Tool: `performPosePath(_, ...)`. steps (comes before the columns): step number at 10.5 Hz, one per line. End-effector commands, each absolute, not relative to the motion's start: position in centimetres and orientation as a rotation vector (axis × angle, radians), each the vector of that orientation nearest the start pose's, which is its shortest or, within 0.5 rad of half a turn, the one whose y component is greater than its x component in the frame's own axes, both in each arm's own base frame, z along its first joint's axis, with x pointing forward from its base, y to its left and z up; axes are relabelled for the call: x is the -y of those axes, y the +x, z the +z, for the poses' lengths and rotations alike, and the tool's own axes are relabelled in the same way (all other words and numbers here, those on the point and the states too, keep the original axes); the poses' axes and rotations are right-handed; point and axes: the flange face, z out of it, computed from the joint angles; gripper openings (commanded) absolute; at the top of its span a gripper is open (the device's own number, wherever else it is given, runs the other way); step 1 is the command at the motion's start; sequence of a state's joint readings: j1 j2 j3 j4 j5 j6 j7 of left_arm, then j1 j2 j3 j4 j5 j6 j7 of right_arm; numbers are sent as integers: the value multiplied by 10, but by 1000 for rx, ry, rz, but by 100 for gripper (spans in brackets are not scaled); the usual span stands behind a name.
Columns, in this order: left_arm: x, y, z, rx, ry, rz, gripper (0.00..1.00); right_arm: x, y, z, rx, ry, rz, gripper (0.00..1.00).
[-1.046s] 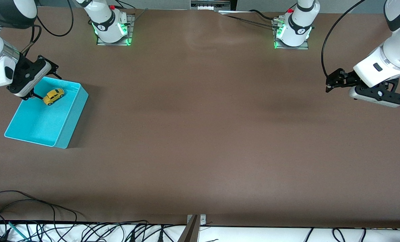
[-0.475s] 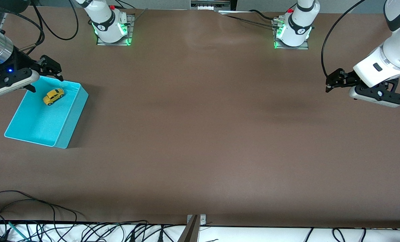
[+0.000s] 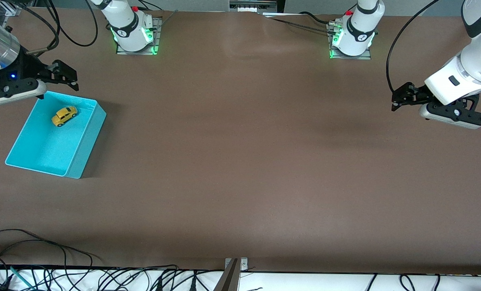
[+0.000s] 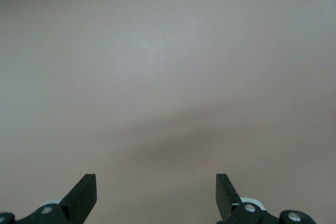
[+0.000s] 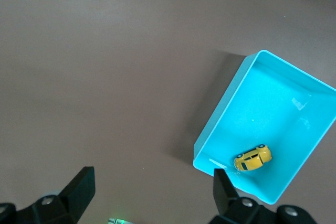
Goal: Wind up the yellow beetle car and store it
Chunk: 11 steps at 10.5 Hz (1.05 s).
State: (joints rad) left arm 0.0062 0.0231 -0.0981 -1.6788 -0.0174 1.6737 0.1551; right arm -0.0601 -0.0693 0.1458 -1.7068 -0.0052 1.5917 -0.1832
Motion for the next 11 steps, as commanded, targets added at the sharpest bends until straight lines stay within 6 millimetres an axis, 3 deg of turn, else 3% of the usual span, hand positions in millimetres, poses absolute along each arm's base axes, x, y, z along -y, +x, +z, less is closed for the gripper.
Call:
performPosePath(1, 53, 562, 576, -394, -3125, 26, 100, -52, 524, 606, 344, -3187, 109, 100)
performPosePath(6, 54, 562, 575, -397, -3125, 28, 100, -49, 524, 608, 282, -3202, 95, 100)
performPosePath(11, 54, 562, 575, -389, -3126, 28, 100, -47, 537, 612, 262, -3184, -37, 100)
